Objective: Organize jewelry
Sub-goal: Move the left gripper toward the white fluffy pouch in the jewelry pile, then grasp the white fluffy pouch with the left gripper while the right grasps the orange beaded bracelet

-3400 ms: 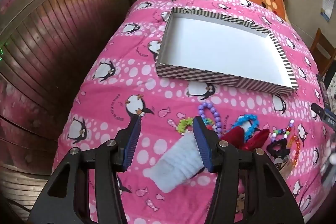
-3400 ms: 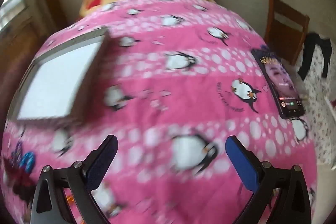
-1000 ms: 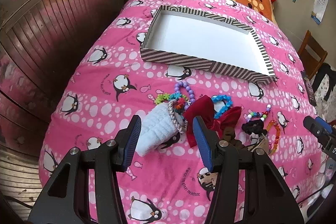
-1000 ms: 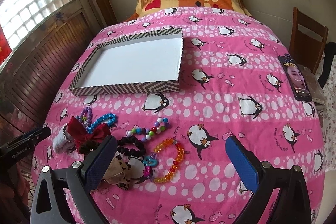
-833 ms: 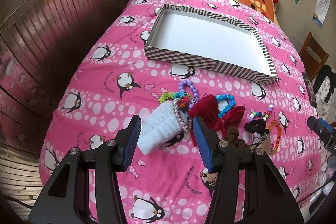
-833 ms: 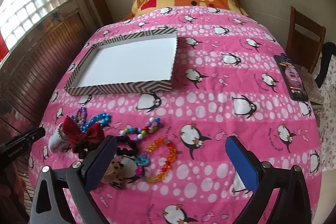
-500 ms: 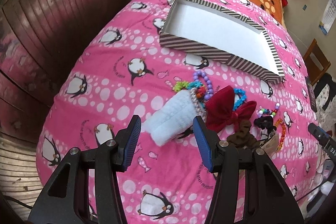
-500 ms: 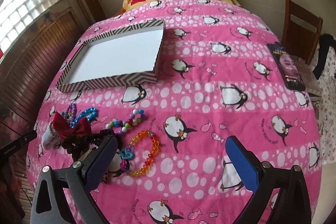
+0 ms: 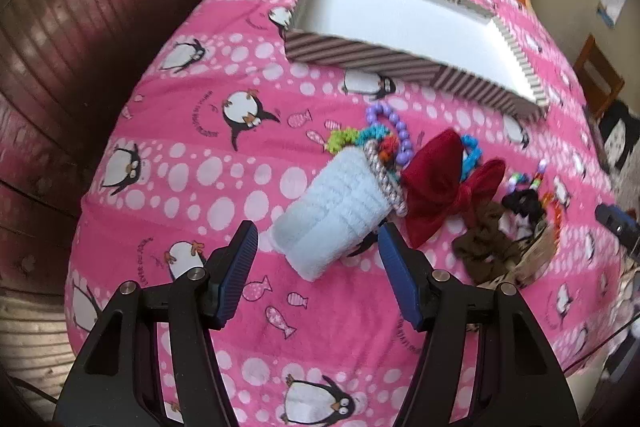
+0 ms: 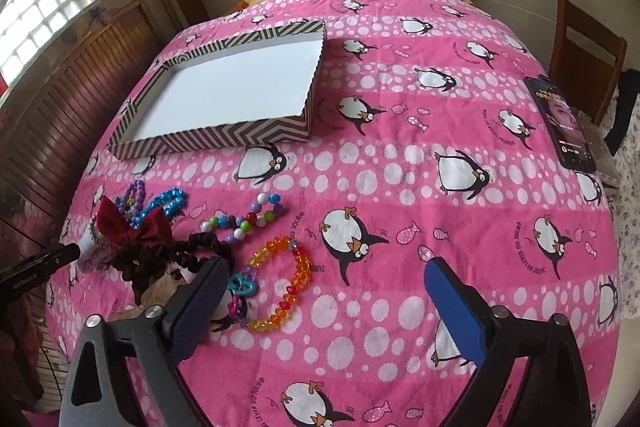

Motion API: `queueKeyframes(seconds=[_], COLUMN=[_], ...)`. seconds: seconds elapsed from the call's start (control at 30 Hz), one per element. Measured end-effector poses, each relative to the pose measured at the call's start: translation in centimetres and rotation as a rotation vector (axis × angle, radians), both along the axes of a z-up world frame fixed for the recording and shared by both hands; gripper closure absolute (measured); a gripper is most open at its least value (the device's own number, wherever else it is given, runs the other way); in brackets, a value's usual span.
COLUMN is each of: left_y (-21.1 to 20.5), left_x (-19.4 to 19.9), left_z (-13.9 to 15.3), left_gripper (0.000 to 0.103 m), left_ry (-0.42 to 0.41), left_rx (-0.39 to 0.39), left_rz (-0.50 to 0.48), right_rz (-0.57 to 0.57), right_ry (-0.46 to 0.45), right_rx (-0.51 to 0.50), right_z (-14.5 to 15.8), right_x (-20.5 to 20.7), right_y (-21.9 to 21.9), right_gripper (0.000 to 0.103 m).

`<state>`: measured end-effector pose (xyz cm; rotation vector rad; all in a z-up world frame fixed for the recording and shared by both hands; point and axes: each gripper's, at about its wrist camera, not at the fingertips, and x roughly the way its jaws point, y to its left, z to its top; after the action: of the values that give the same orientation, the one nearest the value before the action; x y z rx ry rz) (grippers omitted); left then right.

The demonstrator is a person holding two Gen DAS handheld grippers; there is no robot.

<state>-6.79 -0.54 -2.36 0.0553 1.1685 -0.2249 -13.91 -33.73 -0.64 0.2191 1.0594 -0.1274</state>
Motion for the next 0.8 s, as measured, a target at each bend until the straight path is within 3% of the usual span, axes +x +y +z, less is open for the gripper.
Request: queueKeyframes(seconds=[0.07, 0.2, 0.37, 0.6, 0.7, 0.8], left_y=[-0.1, -0.6, -0.8, -0.6, -0.4, 0.1], left_x=[0.2, 0.9, 1.4, 2.0, 1.8, 1.4], left_z=[-0.5, -1.4, -1.8, -2.3, -2.3, -1.9], left_gripper=[0.040, 0.040, 0.041, 0.071, 0.078, 0.082], left_ry=[0.013, 0.024, 0.016, 0.030, 0.023, 0.011], left_rx=[-0.001, 0.006, 0.002, -0.048, -0.044, -0.049], left_rz=[-0.015, -0.029, -0.049, -0.049, -0.046, -0.034], right_rz=[-0.009, -0.039, -0.041, 0.029, 0.049, 0.056], right_ry=[0.009, 0.035, 0.046, 0.092, 0.117, 0.103], right_rx=[0.004, 0.025, 0.039, 0.047, 0.057, -0.015], right_z=[-0.4, -1.4, -1.7, -3.4, -4.8, -5.6], right_x=[-0.1, 0.0, 0.4, 1.4, 1.9, 2.2], right_y=[-0.2, -1.0, -0.9, 1.1, 1.6, 2.3], right_gripper=[0.010, 0.022, 0.023, 0.047, 0.056, 0.066])
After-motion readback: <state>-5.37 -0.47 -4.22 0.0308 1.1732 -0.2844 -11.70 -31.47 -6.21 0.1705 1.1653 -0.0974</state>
